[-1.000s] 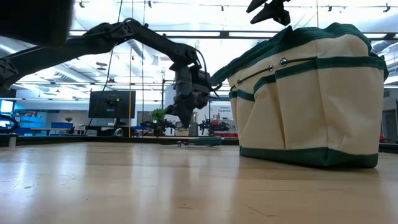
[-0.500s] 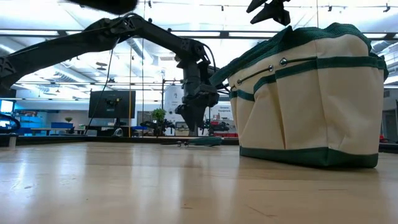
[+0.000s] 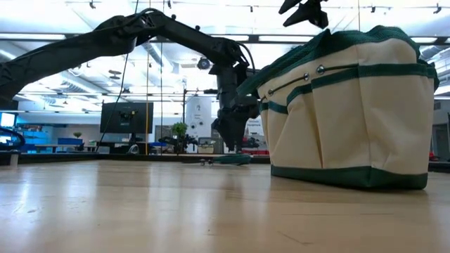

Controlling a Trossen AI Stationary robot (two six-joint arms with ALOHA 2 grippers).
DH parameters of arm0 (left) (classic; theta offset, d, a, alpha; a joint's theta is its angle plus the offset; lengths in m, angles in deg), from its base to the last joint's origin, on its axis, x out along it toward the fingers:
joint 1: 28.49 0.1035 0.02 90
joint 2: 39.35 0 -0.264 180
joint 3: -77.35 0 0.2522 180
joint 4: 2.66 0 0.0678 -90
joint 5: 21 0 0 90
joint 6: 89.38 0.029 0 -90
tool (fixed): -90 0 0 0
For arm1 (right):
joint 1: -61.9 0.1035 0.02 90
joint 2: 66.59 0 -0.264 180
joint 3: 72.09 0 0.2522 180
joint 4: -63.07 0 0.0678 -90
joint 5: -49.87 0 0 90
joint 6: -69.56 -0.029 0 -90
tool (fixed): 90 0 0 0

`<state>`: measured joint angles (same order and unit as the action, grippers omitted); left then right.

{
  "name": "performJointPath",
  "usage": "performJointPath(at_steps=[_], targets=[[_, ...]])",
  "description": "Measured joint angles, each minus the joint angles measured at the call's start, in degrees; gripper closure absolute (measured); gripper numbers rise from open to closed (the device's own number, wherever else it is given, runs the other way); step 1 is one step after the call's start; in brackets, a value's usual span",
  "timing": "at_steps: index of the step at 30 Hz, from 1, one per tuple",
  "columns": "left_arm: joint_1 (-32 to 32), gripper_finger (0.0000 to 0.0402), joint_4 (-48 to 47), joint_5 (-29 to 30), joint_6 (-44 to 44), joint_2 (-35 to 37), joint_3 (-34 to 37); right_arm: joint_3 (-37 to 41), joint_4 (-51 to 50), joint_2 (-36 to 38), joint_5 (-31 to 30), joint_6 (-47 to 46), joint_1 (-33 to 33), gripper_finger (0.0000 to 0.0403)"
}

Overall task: Pick & Place Garden tools in Gardening bag
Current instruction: Put the green shear scissors into the green gardening bag

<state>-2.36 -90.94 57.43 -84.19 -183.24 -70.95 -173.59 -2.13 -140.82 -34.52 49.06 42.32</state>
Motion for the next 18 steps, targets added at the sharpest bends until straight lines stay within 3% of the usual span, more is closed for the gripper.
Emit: performJointPath(at_steps=[9,18], targets=[[0.1,0.0165,0.9,0.1,-2.2,-0.3,0.1,0.0,0.7,0.0,-0.1,-0.1,0.7,0.0238],[0.2,0.0165,1.8,-1.6,-14.0,-0.3,0.1,0.0,2.1,0.0,-0.1,0.0,0.7,0.0238]])
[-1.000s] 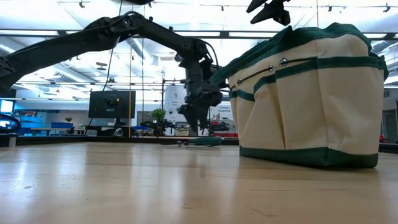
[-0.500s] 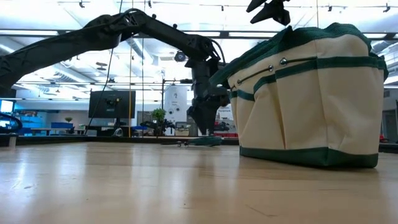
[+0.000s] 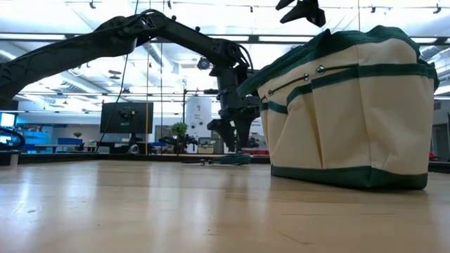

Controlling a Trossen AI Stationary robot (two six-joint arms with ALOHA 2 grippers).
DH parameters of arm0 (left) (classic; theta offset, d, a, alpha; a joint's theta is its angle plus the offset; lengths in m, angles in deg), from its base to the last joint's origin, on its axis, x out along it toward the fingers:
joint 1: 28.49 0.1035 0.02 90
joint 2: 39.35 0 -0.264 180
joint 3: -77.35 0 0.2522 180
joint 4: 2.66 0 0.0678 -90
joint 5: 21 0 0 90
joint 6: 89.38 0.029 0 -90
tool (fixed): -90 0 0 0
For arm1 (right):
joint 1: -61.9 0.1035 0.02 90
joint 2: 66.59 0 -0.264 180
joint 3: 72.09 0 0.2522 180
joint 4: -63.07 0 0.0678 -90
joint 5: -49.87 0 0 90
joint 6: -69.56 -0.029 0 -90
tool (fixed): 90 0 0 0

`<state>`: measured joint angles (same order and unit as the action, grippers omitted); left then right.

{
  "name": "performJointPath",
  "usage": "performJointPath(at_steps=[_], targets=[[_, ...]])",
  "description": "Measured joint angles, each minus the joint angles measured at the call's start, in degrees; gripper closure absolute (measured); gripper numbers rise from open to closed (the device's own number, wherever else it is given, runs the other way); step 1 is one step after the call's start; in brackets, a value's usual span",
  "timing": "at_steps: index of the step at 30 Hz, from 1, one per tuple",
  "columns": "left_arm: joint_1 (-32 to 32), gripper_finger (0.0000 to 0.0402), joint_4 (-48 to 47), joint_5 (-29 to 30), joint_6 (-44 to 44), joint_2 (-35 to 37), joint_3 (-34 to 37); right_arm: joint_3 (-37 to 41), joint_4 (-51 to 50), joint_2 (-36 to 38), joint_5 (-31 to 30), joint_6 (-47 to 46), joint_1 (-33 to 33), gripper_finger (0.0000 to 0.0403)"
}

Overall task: Pick & Place Garden tools in Gardening bag
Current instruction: Put the green shear scissors into the green gardening bag

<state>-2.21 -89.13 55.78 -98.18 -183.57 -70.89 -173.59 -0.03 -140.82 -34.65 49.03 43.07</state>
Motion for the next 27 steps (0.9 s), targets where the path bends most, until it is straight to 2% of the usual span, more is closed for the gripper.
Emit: performJointPath(at_steps=[3,6,12,17,23,27], targets=[[0.1,0.0165,-0.8,1.4,-1.2,0.0,0.0,0.0,0.2,0.0,0.1,0.0,0.0,0.0238],[0.2,0.0165,-2.2,5.2,0.8,-0.1,0.0,0.0,0.1,0.0,0.8,0.0,0.0,0.0238],[1.4,0.0165,-3.6,6.7,3.9,-0.7,0.0,0.0,0.1,0.0,2.1,0.0,0.0,0.0238],[3.3,0.0165,-8.4,6.8,4.8,-1.2,0.0,0.0,0.0,0.0,2.0,0.0,0.0,0.0238],[4.1,0.0165,-8.6,4.9,5.2,-1.8,3.5,0.0,0.0,0.0,2.0,0.1,0.0,0.0238],[4.0,0.0165,-8.1,5.5,8.2,-1.8,3.4,0.0,0.1,0.0,1.5,0.3,0.0,0.0238]])
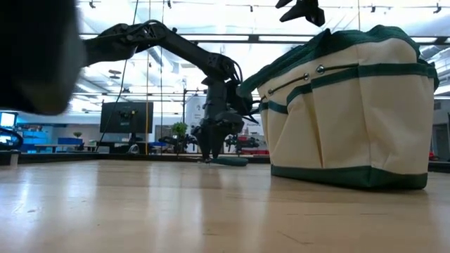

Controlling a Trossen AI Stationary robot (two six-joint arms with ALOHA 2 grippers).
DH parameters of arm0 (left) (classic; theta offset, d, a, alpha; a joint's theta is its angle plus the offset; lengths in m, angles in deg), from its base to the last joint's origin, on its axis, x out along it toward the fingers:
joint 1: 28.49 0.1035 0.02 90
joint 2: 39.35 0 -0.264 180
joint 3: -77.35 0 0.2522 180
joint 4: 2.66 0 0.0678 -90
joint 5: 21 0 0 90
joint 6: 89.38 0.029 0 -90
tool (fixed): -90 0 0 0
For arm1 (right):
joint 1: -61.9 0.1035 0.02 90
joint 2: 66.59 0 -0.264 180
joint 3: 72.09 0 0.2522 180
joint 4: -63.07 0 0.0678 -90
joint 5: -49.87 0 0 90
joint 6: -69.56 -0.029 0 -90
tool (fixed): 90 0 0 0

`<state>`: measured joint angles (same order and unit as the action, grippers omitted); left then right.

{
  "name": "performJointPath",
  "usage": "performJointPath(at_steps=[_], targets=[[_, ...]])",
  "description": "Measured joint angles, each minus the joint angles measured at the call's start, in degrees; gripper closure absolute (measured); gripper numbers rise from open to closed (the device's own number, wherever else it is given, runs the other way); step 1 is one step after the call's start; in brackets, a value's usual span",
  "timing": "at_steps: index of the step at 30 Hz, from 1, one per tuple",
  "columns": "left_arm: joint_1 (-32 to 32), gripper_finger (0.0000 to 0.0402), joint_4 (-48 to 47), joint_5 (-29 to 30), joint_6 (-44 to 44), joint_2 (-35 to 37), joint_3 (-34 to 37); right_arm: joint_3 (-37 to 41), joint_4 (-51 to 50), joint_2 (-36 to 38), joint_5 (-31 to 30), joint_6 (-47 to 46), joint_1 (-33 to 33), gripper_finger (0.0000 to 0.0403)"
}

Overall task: Pick & Place Garden tools in Gardening bag
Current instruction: Put the green shear scissors into the green gardening bag

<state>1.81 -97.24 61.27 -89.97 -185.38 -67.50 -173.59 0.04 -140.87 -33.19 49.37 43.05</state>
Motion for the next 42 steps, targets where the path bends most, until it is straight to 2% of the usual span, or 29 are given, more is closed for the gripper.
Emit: performJointPath(at_steps=[8,17,20,26,31,35,42], targets=[[-0.4,0.0165,-0.8,0.0,12.8,-0.1,0.0,0.0,0.1,0.0,0.0,-0.1,0.0,0.0238],[0.3,0.0165,-0.1,-1.9,15.1,-0.2,0.2,0.0,0.1,0.0,0.0,-0.3,0.0,0.0238],[1.1,0.0165,-0.1,-1.2,12.9,-0.2,-0.4,0.0,0.3,0.0,0.0,-0.3,0.0,0.0238],[2.8,0.0165,0.3,-4.6,7.2,-0.2,-1.9,0.0,0.7,0.0,0.0,-0.3,0.0,0.0238],[1.8,0.0165,0.8,-6.0,7.9,-0.5,-1.6,0.0,0.7,0.0,0.0,-0.3,0.0,0.0238],[0.4,0.0165,3.9,-4.8,8.2,-1.3,-1.6,0.0,0.5,0.0,0.0,-0.9,0.0,0.0238],[-1.4,0.0165,6.0,2.9,5.8,-1.3,-1.6,0.0,0.7,0.0,0.0,-1.8,0.0,0.0238]])
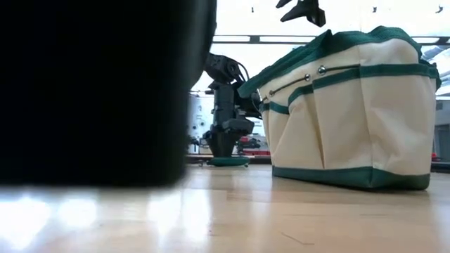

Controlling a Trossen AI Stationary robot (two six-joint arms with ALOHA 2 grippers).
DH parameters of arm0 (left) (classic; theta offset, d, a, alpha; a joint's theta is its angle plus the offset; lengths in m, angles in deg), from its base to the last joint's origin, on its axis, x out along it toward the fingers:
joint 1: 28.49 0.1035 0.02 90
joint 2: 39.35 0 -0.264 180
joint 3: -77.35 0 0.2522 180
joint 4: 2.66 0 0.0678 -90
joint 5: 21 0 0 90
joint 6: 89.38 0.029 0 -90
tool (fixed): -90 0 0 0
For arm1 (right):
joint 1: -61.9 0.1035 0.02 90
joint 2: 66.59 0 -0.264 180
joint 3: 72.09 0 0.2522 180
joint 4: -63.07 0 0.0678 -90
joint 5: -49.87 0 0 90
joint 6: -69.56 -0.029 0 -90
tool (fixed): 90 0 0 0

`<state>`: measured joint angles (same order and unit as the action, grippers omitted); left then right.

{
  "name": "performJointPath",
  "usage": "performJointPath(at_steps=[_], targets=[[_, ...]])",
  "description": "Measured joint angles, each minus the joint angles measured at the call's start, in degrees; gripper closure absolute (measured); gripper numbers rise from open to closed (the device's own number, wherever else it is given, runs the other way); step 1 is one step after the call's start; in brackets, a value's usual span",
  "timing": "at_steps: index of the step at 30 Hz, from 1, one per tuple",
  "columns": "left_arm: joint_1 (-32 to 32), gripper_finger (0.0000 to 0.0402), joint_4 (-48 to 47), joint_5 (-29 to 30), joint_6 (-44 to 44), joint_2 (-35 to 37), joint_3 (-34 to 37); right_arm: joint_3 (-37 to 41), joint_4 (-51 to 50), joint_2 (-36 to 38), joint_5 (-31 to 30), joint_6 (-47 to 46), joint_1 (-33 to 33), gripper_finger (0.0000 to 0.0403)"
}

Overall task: Pick & Place Garden tools in Gardening bag
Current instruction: Put the green shear scissors into the green gardening bag

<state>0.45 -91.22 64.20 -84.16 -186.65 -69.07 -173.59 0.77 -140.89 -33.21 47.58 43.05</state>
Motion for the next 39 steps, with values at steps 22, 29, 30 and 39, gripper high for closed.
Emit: performJointPath(at_steps=[22,29,30,39], targets=[[1.9,0.0297,-1.4,-1.4,4.2,0.0,0.0,0.0,0.0,0.0,0.1,-1.5,0.0,0.0238],[1.8,0.0308,-1.5,-0.9,7.5,0.0,0.0,0.0,0.1,0.0,0.0,-1.5,0.0,0.0238],[1.7,0.0309,-1.5,-0.6,7.6,0.0,0.0,0.0,0.1,0.0,0.0,-1.4,0.0,0.0238],[1.4,0.0326,-4.0,1.2,8.1,0.3,-0.9,0.0,0.3,0.0,0.0,-1.1,0.0,0.0238]])
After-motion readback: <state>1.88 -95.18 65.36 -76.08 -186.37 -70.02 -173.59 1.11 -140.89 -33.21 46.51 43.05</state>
